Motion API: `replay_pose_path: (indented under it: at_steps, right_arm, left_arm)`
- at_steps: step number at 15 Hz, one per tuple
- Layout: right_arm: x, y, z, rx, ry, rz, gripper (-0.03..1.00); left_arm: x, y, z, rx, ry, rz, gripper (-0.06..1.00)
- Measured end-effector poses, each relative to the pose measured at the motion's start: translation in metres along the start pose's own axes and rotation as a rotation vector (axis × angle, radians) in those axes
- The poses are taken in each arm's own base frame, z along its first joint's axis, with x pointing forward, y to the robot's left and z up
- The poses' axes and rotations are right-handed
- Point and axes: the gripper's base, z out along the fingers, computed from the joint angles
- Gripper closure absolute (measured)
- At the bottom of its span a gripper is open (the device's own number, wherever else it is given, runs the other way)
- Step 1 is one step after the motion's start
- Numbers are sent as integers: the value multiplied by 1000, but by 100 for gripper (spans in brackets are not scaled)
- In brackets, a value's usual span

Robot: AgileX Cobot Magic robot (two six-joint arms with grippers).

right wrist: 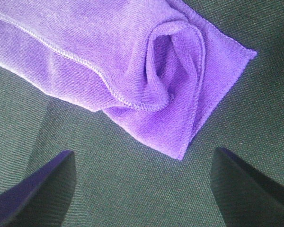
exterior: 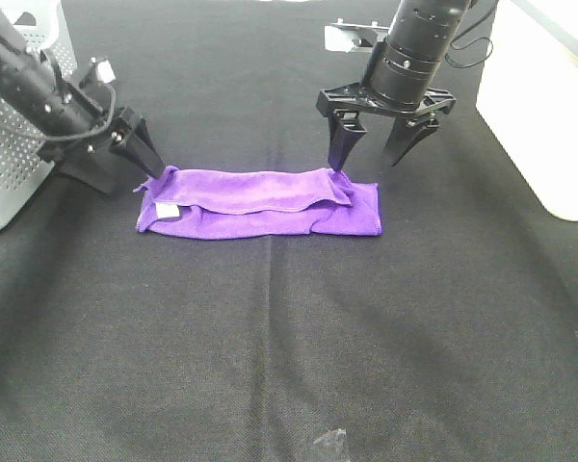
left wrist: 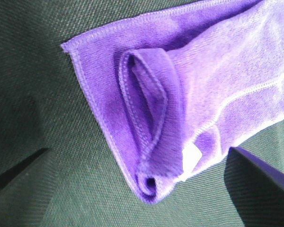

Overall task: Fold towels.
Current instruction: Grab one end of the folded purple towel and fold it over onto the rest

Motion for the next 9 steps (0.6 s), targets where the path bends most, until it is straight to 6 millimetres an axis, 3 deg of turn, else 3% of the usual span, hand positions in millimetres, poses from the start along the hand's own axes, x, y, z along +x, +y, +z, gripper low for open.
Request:
replay_pose_path:
  at_steps: [9]
  right_arm:
    - [0,0,0,0,0,17,22]
  left_arm:
    - [3,9,18,21,25,-43,6]
